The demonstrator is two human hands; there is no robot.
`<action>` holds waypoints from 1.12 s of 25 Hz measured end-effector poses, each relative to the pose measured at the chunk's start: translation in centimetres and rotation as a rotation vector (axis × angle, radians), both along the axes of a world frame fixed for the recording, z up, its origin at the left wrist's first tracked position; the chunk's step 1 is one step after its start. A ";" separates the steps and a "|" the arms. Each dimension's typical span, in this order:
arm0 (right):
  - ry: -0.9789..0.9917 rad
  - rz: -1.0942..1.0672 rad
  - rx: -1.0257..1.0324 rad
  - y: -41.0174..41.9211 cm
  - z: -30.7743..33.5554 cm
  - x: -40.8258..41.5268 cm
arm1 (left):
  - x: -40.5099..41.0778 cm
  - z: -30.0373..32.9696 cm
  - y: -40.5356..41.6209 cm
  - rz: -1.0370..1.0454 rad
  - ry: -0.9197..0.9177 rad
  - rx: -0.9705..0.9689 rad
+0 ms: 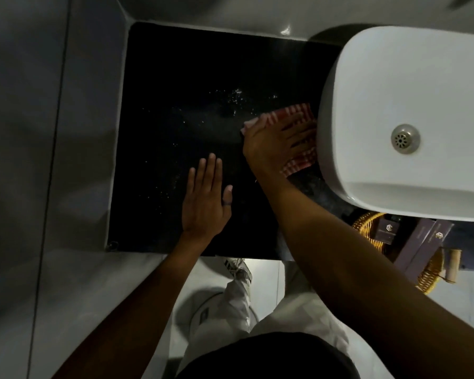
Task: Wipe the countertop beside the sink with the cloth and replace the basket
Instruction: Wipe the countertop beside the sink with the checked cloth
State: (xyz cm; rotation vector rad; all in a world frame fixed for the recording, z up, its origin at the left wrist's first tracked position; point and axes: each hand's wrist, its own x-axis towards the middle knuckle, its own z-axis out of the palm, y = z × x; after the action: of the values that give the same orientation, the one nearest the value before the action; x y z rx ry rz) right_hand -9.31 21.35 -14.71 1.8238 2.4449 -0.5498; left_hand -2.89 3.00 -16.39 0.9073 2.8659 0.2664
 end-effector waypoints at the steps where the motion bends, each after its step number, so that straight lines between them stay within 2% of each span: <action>1: -0.009 0.067 0.038 0.6 -0.4 -0.8 | -0.1 -0.1 0.0 0.002 0.004 0.005; 5: -0.025 0.416 0.130 2.7 -0.7 -3.2 | 0.0 0.0 0.2 0.007 0.003 0.011; 11: -0.007 1.091 0.232 5.0 -0.6 -6.4 | 0.0 -0.2 0.4 0.009 0.002 0.039; 16: -0.025 1.427 0.246 0.5 -0.8 -9.3 | 0.4 -1.1 0.0 -0.001 0.007 0.064; 19: -0.028 1.540 0.211 -1.2 0.4 -10.2 | -0.3 -0.4 0.4 0.009 0.003 0.051; 21: 0.059 1.446 0.217 -0.7 1.9 -8.9 | -0.1 0.6 0.3 -0.003 -0.029 0.045; 24: 0.296 0.931 0.243 0.7 2.4 -3.9 | -0.5 2.0 0.5 0.076 -0.065 0.158; 26: 0.274 0.690 0.203 1.9 1.5 0.1 | -3.0 3.0 1.5 0.197 0.016 0.278; 28: 0.128 0.627 0.132 3.0 0.4 2.9 | -8.3 4.0 3.8 0.292 0.073 0.311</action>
State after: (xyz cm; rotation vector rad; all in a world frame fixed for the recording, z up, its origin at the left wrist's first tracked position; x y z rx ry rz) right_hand -6.42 24.30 -14.35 0.9655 2.9806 -0.4662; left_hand -11.24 6.78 -12.44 0.5402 3.0743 0.7395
